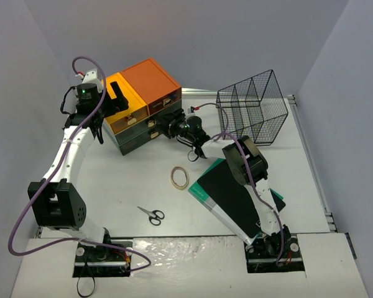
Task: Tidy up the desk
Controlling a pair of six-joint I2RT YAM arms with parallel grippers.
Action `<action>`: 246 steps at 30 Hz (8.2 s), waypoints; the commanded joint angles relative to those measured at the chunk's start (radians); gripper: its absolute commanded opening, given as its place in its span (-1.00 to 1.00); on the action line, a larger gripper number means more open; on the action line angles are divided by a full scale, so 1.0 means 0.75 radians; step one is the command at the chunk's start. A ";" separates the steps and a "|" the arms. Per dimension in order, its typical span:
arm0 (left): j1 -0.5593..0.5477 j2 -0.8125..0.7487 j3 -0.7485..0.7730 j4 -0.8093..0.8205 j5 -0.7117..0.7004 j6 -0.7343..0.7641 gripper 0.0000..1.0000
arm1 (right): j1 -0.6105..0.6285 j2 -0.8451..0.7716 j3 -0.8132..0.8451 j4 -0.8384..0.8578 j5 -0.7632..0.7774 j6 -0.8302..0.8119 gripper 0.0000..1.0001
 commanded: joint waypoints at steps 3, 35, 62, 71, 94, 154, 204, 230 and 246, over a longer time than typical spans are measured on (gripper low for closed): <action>0.061 0.042 -0.040 -0.296 -0.118 -0.025 0.94 | 0.037 -0.101 0.006 0.038 -0.026 -0.016 0.01; 0.063 0.026 -0.039 -0.311 -0.126 -0.015 0.94 | 0.059 0.018 0.142 -0.151 -0.003 -0.151 -0.71; 0.063 0.051 -0.031 -0.285 -0.118 -0.028 0.94 | 0.110 -0.493 -0.616 -0.186 0.068 -0.356 -1.00; 0.065 0.051 -0.039 -0.282 -0.116 -0.031 0.94 | 0.133 -0.551 -0.629 -0.274 0.114 -0.428 -1.00; 0.063 0.044 -0.045 -0.275 -0.112 -0.033 0.94 | 0.237 -0.813 -0.533 -0.857 0.414 -0.835 0.08; 0.065 0.051 -0.044 -0.282 -0.120 -0.025 0.94 | 0.485 -0.808 -0.335 -1.773 1.051 -1.143 -0.17; 0.076 0.056 -0.048 -0.285 -0.122 -0.018 0.94 | 0.515 -0.944 -0.109 -1.736 0.793 -1.265 -1.00; 0.076 0.056 -0.051 -0.280 -0.114 -0.039 0.94 | 0.266 -0.591 0.262 -1.252 0.674 -0.820 -1.00; 0.077 0.046 -0.058 -0.277 -0.108 -0.035 0.94 | 0.268 -0.474 0.228 -1.145 0.667 -0.716 -1.00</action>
